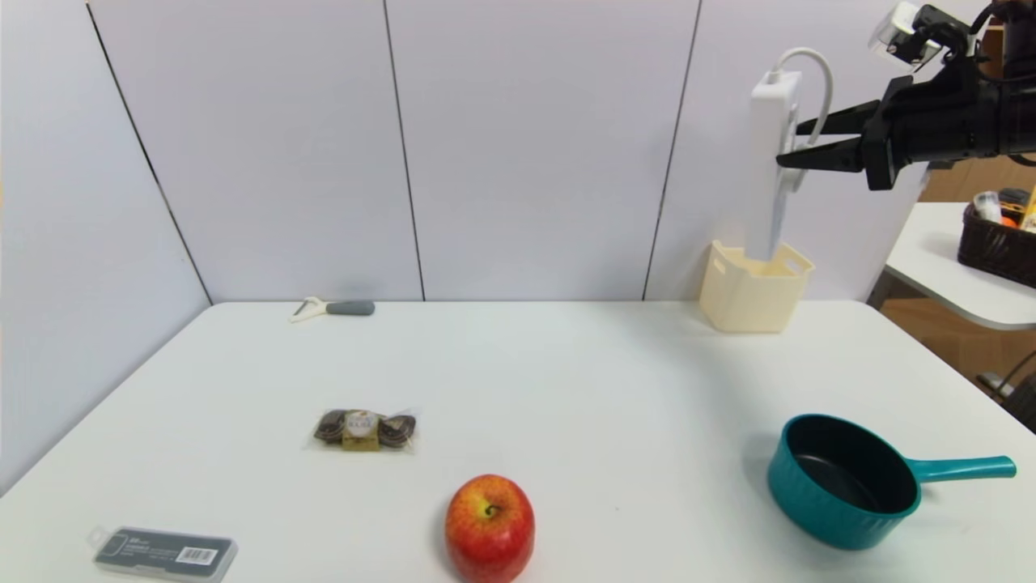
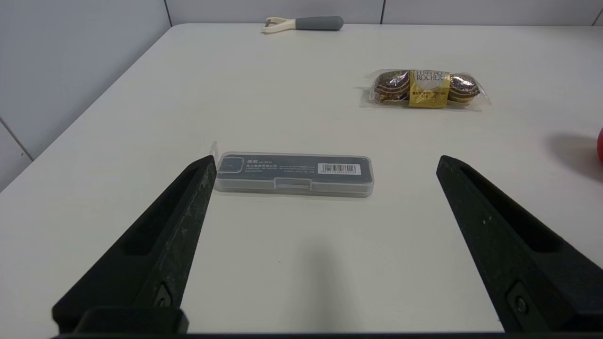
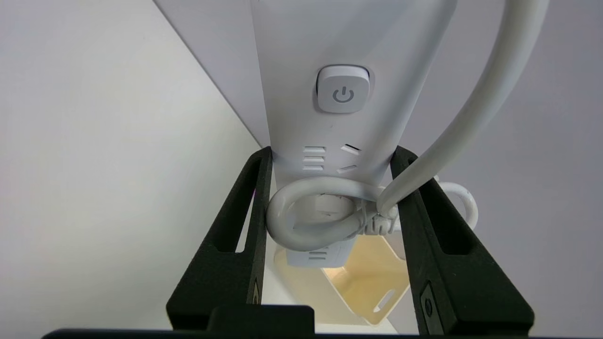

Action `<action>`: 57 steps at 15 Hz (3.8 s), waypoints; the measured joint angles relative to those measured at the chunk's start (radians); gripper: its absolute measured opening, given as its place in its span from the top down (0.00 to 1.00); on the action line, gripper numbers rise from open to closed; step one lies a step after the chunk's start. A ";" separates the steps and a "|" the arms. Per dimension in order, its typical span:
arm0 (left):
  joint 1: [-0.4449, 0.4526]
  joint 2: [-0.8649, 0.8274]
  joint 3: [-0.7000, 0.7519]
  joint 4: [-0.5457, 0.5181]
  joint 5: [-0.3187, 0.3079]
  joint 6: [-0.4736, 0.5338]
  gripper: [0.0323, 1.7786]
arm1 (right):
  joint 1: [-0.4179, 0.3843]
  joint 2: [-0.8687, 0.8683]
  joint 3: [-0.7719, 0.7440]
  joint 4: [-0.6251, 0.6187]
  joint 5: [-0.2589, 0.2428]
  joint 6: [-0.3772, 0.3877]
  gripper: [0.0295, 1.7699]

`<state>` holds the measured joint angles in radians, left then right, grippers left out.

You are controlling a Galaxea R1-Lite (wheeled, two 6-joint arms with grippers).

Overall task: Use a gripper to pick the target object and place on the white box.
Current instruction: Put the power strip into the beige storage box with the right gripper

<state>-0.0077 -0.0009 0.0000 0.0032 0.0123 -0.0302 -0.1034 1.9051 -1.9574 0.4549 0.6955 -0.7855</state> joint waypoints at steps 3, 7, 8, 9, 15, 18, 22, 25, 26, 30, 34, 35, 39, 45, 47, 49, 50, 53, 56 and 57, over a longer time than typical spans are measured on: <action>0.000 0.000 0.000 0.000 0.001 0.000 0.05 | -0.016 0.021 0.000 -0.049 -0.001 0.032 0.55; 0.000 0.000 0.000 0.000 0.000 0.000 0.05 | -0.028 0.057 0.000 -0.064 -0.005 0.040 0.55; 0.000 0.000 0.000 0.000 0.000 0.000 0.05 | -0.031 0.064 0.000 -0.074 -0.005 0.040 0.55; 0.000 0.000 0.000 0.000 0.001 0.000 0.05 | -0.033 0.073 0.000 -0.090 -0.006 0.041 0.55; -0.001 0.000 0.000 0.000 0.001 0.000 0.05 | -0.047 0.112 -0.002 -0.168 -0.003 0.058 0.96; 0.000 0.000 0.000 0.000 0.000 0.000 0.05 | -0.049 0.131 -0.001 -0.202 -0.005 0.070 0.96; -0.001 0.000 0.000 0.000 0.000 0.000 0.05 | -0.052 0.150 -0.001 -0.201 -0.005 0.071 0.96; 0.000 0.000 0.000 0.000 0.001 0.000 0.05 | -0.049 0.157 -0.001 -0.203 -0.003 0.070 0.96; 0.000 0.000 0.000 0.000 0.000 0.000 0.05 | -0.049 0.158 -0.001 -0.203 -0.003 0.069 0.96; 0.000 0.000 0.000 0.000 0.000 0.000 0.05 | -0.049 0.161 -0.001 -0.202 -0.003 0.070 0.96; -0.001 0.000 0.000 0.000 0.000 0.000 0.05 | -0.050 0.160 -0.001 -0.195 -0.005 0.073 0.96; 0.000 0.000 0.000 0.000 0.000 0.000 0.05 | -0.050 0.160 -0.001 -0.192 -0.005 0.073 0.96; 0.000 0.000 0.000 0.000 0.001 0.000 0.05 | -0.050 0.162 -0.001 -0.191 -0.007 0.072 0.96; 0.000 0.000 0.000 0.000 0.000 0.000 0.05 | -0.060 0.193 0.000 -0.193 -0.008 0.091 0.96; -0.001 0.000 0.000 0.000 0.000 0.000 0.05 | -0.063 0.208 0.000 -0.197 -0.008 0.092 0.96; 0.000 0.000 0.000 0.000 0.000 0.000 0.05 | -0.064 0.222 -0.001 -0.200 -0.009 0.093 0.96; 0.000 0.000 0.000 0.000 0.000 0.000 0.05 | -0.064 0.229 -0.001 -0.200 -0.008 0.092 0.96; 0.000 0.000 0.000 0.000 0.001 0.000 0.05 | -0.061 0.243 -0.001 -0.204 -0.008 0.092 0.96; 0.000 0.000 0.000 0.000 0.001 0.000 0.05 | -0.060 0.254 -0.001 -0.210 -0.008 0.097 0.96; 0.000 0.000 0.000 0.000 0.000 0.000 0.05 | -0.060 0.258 -0.001 -0.215 -0.008 0.100 0.96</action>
<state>-0.0081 -0.0009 0.0000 0.0028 0.0128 -0.0302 -0.1634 2.1634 -1.9589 0.2400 0.6874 -0.6853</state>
